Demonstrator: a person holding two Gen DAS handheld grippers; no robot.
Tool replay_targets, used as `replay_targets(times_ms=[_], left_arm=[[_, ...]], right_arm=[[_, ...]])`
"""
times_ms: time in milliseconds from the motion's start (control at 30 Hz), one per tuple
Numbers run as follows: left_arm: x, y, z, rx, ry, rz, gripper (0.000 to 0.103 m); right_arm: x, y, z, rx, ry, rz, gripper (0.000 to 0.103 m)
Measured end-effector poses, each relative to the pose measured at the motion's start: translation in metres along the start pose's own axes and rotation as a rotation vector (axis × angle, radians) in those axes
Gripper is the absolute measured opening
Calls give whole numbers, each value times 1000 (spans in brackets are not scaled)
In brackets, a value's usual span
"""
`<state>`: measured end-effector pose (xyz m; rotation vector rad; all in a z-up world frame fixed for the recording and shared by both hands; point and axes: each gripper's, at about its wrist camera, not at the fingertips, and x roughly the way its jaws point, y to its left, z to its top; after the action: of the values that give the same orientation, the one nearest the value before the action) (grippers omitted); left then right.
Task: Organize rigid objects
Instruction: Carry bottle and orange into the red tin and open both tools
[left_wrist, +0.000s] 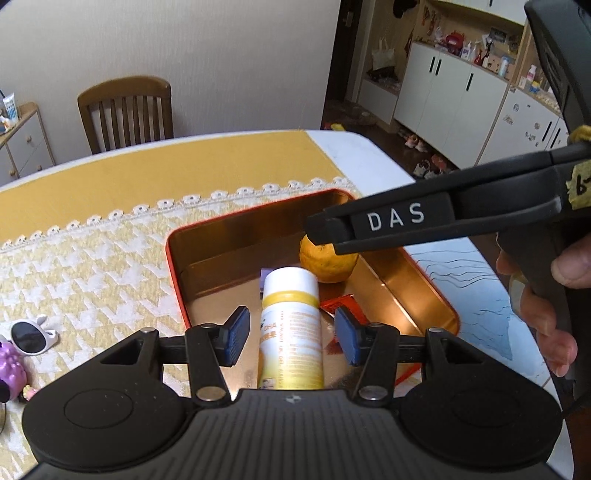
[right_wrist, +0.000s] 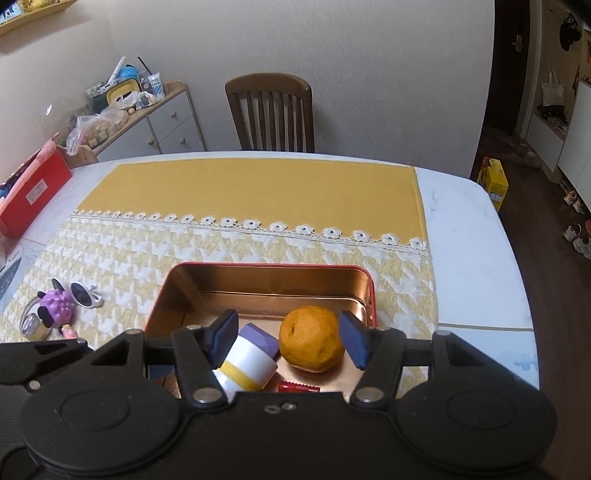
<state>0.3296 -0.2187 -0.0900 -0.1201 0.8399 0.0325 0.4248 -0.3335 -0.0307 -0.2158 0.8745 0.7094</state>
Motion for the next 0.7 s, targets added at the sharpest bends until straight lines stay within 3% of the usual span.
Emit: replay_targets(times_ms=[267, 367, 567, 700], left_arm=[[-29, 7, -3, -13, -44, -11, 50], [-42, 11, -6, -16, -63, -11, 56], [-68, 26, -14, -32, -99, -20, 58], [-84, 40, -22, -47, -125, -5, 67]], right_arm=[[-26, 4, -4, 11, -38, 17, 64], [-36, 5, -7, 25, -50, 37, 67], [-56, 11, -16, 33, -68, 61, 74], [-68, 21, -22, 34, -82, 66, 80]])
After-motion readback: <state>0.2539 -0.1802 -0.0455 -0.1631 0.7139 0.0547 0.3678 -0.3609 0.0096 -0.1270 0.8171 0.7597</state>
